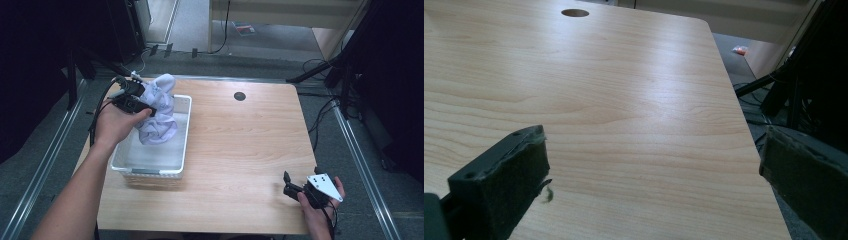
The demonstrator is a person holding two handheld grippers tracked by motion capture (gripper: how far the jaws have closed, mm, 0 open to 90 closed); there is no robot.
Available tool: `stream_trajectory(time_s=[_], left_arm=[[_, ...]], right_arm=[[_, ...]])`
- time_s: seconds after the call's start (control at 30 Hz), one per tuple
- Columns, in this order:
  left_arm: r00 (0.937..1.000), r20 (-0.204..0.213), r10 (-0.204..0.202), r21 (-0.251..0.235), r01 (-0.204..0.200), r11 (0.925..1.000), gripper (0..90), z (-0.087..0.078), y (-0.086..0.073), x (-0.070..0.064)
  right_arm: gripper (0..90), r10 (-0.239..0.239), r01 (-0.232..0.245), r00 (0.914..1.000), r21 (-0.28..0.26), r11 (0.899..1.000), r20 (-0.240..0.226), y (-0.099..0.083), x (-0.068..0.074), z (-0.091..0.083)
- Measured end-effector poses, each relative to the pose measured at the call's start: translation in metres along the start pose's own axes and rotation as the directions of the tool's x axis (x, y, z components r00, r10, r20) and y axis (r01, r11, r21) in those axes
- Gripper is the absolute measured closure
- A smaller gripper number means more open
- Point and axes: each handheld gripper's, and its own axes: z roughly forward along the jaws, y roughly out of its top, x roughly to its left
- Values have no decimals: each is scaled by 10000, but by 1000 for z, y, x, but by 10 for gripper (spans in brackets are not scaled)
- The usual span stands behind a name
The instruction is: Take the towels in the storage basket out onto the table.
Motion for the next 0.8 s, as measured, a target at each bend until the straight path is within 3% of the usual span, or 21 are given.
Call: stream_trajectory(time_s=[0.23,0.27,0.37,0.57,0.67,0.77,0.8], left_arm=[[9994,115,315,-145,-313,9994,667,-14,13,-9],[9986,350,394,-158,-389,9991,666,-17,16,-14],[9981,407,454,-173,-447,9988,665,-19,20,-19],[9950,520,847,-240,-836,9962,664,-23,34,-41],[9914,608,1160,-180,-1151,9932,663,-19,43,-59],[9887,720,1312,-187,-1301,9913,663,-16,48,-69],[9861,805,1453,-213,-1441,9893,662,-12,51,-78]], right_arm=[[0,-61,61,10000,0,10000,28,0,0,0],[0,-44,44,10000,0,10000,29,0,1,0],[0,-37,37,10000,2,10000,28,0,1,0],[0,-29,29,10000,-26,10000,19,0,0,0],[0,-8,8,10000,-30,10000,16,0,0,0],[0,-4,4,10000,-31,10000,22,0,0,0],[0,2,-2,10000,-24,10000,27,0,0,0]])
